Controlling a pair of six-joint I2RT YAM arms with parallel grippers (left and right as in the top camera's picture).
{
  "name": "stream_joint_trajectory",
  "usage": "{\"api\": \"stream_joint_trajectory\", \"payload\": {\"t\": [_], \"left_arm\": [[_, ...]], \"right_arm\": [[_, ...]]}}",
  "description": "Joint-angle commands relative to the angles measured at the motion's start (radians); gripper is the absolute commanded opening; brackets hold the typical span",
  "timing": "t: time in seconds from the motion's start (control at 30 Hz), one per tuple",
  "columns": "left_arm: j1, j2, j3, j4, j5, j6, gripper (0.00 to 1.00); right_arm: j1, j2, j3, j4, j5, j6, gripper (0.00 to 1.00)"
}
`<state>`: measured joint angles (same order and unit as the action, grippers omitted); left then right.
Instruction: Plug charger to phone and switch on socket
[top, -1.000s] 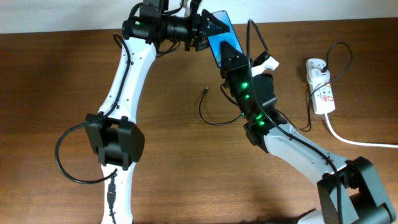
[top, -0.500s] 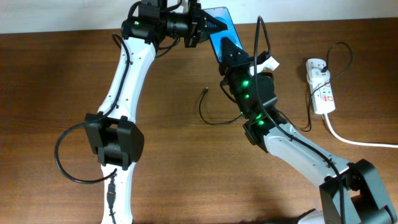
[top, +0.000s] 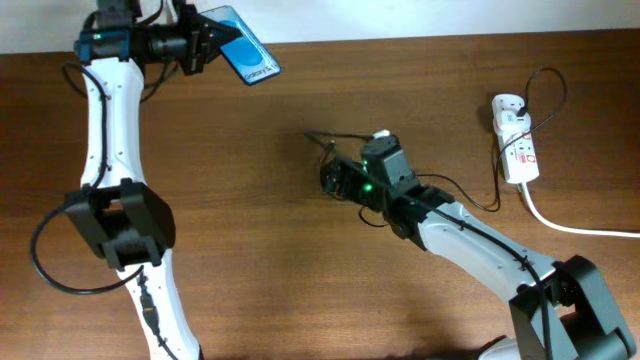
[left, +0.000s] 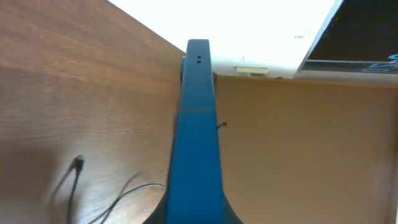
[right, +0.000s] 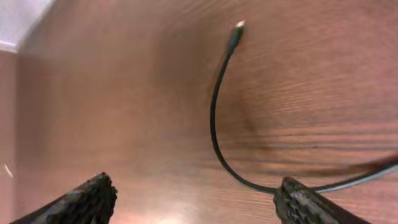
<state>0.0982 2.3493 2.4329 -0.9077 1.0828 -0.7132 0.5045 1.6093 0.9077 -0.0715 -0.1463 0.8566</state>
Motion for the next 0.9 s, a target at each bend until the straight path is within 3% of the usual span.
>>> {"api": "stream_joint_trajectory", "payload": {"t": [0.0, 0.07, 0.17, 0.27, 0.37, 0.6, 0.87], "left_arm": [[0.061, -0.008, 0.016, -0.016, 0.047, 0.102, 0.0], [0.075, -0.008, 0.016, -0.018, 0.054, 0.102, 0.0], [0.075, -0.008, 0.016, -0.019, 0.065, 0.126, 0.0], [0.075, -0.008, 0.016, -0.025, 0.066, 0.125, 0.0], [0.075, -0.008, 0.016, -0.06, 0.066, 0.128, 0.0], [0.072, -0.008, 0.016, -0.076, 0.065, 0.143, 0.0], [0.072, -0.008, 0.016, -0.105, 0.064, 0.163, 0.0]], "right_arm": [[-0.003, -0.017, 0.08, -0.203, -0.034, -0.225, 0.68], [-0.01, 0.027, 0.229, -0.394, -0.026, -0.272, 0.61], [-0.04, 0.235, 0.554, -0.636, -0.04, -0.276, 0.61], [-0.04, 0.449, 0.749, -0.67, -0.043, -0.121, 0.42], [-0.041, 0.539, 0.752, -0.581, -0.033, 0.017, 0.39], [-0.04, 0.616, 0.752, -0.522, -0.003, 0.016, 0.27], [-0.04, 0.672, 0.751, -0.468, 0.039, 0.016, 0.26]]}}
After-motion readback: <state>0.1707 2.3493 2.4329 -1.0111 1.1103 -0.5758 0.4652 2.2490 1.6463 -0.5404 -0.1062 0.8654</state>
